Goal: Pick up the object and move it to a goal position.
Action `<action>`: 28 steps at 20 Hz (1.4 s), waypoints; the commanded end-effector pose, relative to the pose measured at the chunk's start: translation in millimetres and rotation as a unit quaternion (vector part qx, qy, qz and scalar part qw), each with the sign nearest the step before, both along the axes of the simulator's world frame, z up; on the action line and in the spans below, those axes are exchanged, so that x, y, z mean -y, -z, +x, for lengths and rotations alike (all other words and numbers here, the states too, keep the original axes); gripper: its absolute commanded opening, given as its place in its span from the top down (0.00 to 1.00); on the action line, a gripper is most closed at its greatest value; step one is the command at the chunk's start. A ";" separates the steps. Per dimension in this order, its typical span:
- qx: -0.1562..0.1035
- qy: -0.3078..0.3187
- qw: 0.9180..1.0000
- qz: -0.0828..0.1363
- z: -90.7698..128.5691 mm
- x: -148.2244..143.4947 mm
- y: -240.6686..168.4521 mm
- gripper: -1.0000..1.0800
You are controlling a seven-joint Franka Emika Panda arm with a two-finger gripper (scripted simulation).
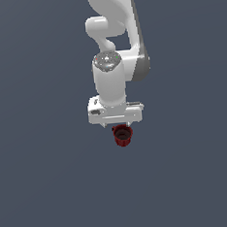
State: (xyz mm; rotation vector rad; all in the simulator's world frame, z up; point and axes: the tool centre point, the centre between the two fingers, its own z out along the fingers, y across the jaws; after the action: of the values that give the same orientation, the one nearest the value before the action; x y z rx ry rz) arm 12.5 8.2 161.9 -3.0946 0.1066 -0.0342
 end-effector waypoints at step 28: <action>-0.004 -0.076 0.997 0.028 1.6 5.5 40.8 0.38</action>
State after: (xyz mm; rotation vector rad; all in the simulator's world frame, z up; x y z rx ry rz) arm 13.8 4.6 126.1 -3.0428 -0.0954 -0.0139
